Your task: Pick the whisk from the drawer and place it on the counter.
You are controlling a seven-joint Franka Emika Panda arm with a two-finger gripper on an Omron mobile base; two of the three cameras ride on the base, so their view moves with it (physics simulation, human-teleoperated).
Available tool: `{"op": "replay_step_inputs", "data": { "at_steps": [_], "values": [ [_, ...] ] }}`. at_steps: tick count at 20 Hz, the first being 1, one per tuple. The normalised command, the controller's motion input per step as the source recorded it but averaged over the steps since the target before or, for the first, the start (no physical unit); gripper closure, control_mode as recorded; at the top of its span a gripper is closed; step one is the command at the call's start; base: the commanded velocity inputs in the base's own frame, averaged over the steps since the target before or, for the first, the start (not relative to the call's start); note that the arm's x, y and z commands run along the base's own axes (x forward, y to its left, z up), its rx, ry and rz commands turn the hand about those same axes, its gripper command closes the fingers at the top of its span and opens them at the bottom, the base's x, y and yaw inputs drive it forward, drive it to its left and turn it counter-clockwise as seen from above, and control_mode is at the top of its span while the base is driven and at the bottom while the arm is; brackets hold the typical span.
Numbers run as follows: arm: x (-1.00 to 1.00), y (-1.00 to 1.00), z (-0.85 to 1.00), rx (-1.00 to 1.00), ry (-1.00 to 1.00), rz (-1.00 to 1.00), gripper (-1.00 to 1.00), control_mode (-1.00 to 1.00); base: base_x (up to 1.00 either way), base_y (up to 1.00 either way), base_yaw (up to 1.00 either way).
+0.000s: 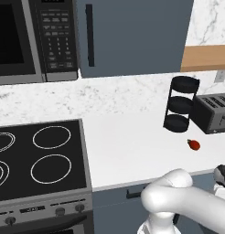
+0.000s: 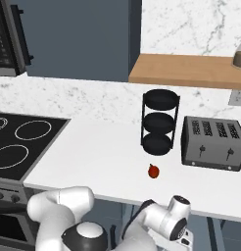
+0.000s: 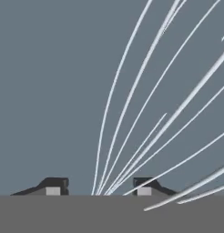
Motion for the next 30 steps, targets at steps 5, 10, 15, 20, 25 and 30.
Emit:
{"op": "replay_step_inputs", "data": {
  "at_steps": [5, 10, 15, 20, 25, 30],
  "values": [
    [-0.60, -0.31, 0.01, 0.03, -0.04, 0.00, 1.00, -1.00, 0.00, 0.00, 0.00],
    [-0.98, -0.08, 0.90, 0.00, -0.21, 0.00, 1.00, -1.00, 0.00, 0.00, 0.00],
    [-0.84, 0.41, 1.00, 0.00, -0.23, 0.00, 1.00, -1.00, 0.00, 0.00, 0.00],
    [-0.35, 0.82, 1.00, 0.00, -0.16, 0.09, 1.00, -1.00, 0.00, 0.00, 0.00],
    [0.49, 0.96, 1.00, 0.10, -0.17, 0.27, 1.00, -1.00, 0.00, 0.00, 0.00],
    [1.00, 0.93, 1.00, 0.19, -0.18, 0.25, 1.00, -1.00, 0.00, 0.00, 0.00]
  ]
}}
